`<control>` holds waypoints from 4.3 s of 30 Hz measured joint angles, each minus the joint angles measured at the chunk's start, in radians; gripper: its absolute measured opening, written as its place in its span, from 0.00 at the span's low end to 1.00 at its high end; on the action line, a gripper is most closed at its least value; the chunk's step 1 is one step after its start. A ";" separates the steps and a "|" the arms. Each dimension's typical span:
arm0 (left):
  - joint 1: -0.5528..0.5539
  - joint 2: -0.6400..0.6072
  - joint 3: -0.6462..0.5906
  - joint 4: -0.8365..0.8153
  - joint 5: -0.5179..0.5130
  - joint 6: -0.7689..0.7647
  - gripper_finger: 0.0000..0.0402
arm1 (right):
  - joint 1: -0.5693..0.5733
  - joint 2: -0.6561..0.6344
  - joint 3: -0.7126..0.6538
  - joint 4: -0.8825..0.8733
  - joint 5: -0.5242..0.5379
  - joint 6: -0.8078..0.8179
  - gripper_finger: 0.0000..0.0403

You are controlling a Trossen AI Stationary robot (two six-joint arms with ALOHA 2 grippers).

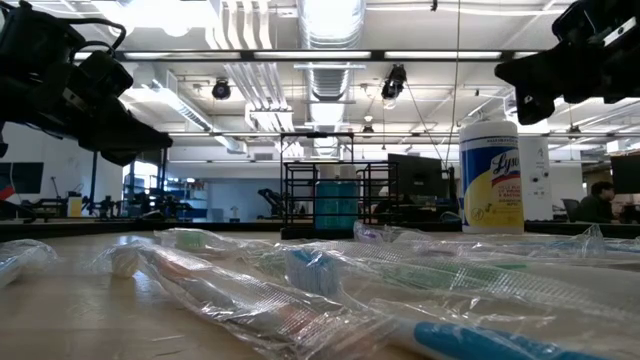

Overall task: Pick & Place toothbrushing station
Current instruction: Put the top right blue toothbrush into the black organizer

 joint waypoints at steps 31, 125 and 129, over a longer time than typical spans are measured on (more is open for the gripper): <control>0.000 0.000 0.000 -0.002 0.001 0.040 0.04 | 0.198 1.006 1.015 -1.260 0.121 0.660 0.02; 0.000 0.000 0.000 0.000 -0.002 0.064 0.04 | 0.241 0.439 0.588 -0.381 0.293 0.079 0.04; 0.000 0.000 0.000 0.000 -0.003 0.067 0.04 | 0.221 0.298 0.437 -0.235 0.294 -0.005 0.04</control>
